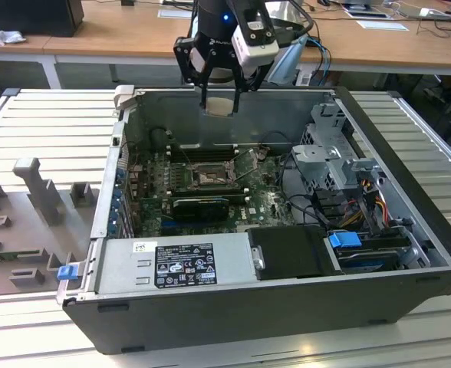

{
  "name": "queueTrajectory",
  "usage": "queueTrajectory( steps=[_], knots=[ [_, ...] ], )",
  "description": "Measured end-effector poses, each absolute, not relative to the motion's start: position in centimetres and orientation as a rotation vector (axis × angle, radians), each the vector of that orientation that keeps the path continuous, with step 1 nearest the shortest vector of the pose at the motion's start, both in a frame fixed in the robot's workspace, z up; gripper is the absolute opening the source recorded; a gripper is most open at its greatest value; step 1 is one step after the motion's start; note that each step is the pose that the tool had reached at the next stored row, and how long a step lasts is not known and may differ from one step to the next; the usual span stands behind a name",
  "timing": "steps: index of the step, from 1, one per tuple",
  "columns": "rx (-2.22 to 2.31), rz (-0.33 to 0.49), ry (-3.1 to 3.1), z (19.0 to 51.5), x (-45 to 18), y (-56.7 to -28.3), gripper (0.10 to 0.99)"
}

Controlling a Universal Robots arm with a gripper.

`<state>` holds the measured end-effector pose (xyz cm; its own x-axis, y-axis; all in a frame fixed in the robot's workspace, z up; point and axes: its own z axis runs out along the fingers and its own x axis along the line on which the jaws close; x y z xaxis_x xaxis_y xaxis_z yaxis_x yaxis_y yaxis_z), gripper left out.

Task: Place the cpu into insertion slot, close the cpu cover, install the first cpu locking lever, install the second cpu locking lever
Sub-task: 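Place the cpu into insertion slot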

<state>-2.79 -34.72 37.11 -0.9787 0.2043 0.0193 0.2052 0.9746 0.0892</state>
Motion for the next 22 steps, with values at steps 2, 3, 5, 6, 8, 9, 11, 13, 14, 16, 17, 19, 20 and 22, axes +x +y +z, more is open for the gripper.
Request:
queueTrajectory(
  steps=[2,3,5,6,8,9,11,13,14,16,17,19,20,22],
  knots=[
    [-0.36,-0.142,-3.109,37.11,-2.79,-34.72,0.533],
    [-0.372,-0.143,-3.108,37.11,-2.79,-34.72,0.533],
    [-0.397,-0.143,-3.105,37.11,-2.79,-34.72,0.533],
    [-0.413,-0.143,-3.104,37.11,-2.79,-34.72,0.533],
    [-0.435,-0.143,-3.101,37.11,-2.79,-34.72,0.533],
    [-0.442,-0.143,-3.1,37.11,-2.79,-34.72,0.533],
    [-0.458,-0.143,-3.099,37.1,-2.79,-34.72,0.533],
    [-0.474,-0.143,-3.097,37.1,-2.79,-34.72,0.533],
    [-0.489,-0.143,-3.095,37.09,-2.79,-34.72,0.533],
    [-0.502,-0.143,-3.093,37.09,-2.79,-34.72,0.533],
    [-0.515,-0.143,-3.091,37.09,-2.79,-34.72,0.533],
    [-0.533,-0.143,-3.089,37.08,-2.79,-34.72,0.533],
    [-0.542,-0.143,-3.087,37.08,-2.79,-34.72,0.533],
    [-0.553,-0.143,-3.086,37.08,-2.79,-34.72,0.533]
  ],
)
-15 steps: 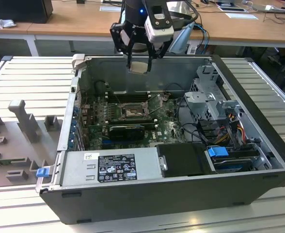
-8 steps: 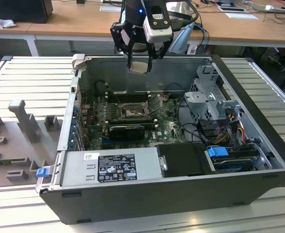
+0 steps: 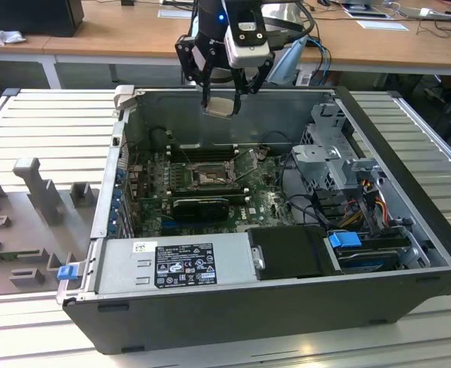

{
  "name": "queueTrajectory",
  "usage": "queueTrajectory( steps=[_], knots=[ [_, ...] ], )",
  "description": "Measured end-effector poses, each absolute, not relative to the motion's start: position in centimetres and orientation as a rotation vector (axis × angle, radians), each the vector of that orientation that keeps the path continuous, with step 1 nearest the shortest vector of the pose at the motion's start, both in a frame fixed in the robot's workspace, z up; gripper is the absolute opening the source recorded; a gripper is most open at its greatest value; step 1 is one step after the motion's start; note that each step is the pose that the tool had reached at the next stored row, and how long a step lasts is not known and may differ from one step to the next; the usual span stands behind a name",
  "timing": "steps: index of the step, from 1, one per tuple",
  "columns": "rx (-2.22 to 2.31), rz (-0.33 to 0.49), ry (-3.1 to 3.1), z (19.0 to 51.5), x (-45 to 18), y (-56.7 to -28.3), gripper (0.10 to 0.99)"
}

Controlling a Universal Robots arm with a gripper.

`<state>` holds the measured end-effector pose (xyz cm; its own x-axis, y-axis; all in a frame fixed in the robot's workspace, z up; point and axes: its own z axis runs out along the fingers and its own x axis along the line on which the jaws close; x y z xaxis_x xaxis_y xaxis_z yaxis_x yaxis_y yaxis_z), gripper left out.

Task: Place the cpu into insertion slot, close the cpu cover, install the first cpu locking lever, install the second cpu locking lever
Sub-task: 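Place the cpu into insertion slot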

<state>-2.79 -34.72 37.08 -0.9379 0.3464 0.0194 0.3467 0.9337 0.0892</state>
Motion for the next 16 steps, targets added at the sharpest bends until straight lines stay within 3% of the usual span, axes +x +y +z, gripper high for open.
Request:
queueTrajectory(
  steps=[16],
  knots=[
    [-0.686,-0.144,-3.063,37.05,-2.79,-34.72,0.533]
  ],
)
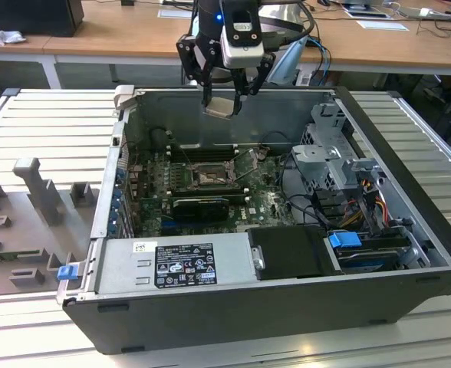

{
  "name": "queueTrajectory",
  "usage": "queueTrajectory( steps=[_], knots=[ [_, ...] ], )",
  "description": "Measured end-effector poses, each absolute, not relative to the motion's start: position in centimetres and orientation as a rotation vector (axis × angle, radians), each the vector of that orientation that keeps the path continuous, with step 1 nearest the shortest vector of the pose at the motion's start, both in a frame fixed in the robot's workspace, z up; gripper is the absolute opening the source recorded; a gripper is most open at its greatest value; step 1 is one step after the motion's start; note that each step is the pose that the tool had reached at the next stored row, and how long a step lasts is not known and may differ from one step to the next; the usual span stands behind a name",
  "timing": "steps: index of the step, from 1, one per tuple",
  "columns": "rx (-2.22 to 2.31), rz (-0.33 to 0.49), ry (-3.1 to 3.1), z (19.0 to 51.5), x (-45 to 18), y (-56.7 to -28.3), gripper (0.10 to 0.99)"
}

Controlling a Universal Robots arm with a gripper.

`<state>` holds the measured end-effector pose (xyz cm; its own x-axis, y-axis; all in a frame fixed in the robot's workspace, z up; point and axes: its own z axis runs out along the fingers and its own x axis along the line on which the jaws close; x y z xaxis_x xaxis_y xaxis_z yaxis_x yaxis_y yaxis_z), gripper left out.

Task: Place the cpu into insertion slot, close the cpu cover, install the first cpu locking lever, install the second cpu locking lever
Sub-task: 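Place the cpu into insertion slot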

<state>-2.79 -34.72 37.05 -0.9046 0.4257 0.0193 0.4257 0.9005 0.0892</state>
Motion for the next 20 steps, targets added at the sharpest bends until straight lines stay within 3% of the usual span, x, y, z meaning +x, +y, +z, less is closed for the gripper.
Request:
queueTrajectory(
  steps=[20],
  knots=[
    [0.852,0.143,3.015,37.04,-2.79,-34.72,0.533]
  ],
)
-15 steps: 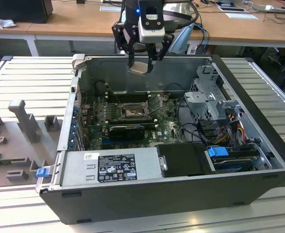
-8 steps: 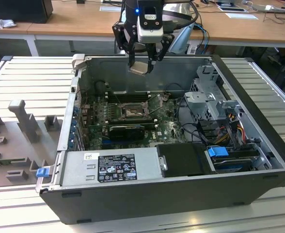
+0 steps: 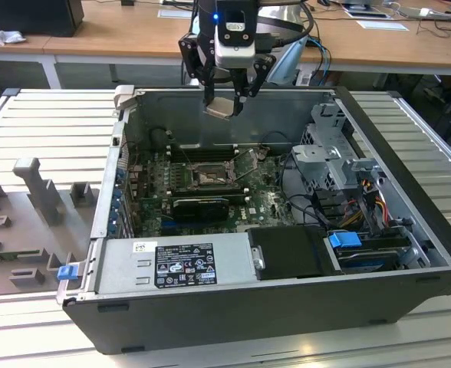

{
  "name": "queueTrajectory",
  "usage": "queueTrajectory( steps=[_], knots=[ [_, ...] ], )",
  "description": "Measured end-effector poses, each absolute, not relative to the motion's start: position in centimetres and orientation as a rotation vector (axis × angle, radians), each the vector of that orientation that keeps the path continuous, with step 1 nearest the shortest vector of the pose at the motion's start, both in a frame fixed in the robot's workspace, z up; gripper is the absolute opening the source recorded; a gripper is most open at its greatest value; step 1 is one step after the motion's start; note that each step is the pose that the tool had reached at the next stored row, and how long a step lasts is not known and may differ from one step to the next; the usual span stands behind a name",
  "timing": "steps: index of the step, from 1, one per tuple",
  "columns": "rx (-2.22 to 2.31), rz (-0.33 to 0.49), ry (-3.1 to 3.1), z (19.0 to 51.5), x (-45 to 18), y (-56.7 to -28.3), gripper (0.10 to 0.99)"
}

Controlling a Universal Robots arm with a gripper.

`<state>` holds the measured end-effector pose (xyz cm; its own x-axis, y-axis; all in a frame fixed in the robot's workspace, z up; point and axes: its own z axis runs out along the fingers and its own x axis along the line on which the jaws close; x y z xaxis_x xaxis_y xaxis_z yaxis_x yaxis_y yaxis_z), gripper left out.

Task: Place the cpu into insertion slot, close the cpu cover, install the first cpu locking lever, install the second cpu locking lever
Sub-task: 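Place the cpu into insertion slot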

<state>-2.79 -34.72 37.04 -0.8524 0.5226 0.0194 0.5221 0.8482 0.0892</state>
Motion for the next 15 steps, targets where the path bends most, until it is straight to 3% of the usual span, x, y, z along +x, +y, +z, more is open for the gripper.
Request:
queueTrajectory(
  steps=[15],
  knots=[
    [0.947,0.143,2.983,37.04,-2.79,-34.72,0.533]
  ],
)
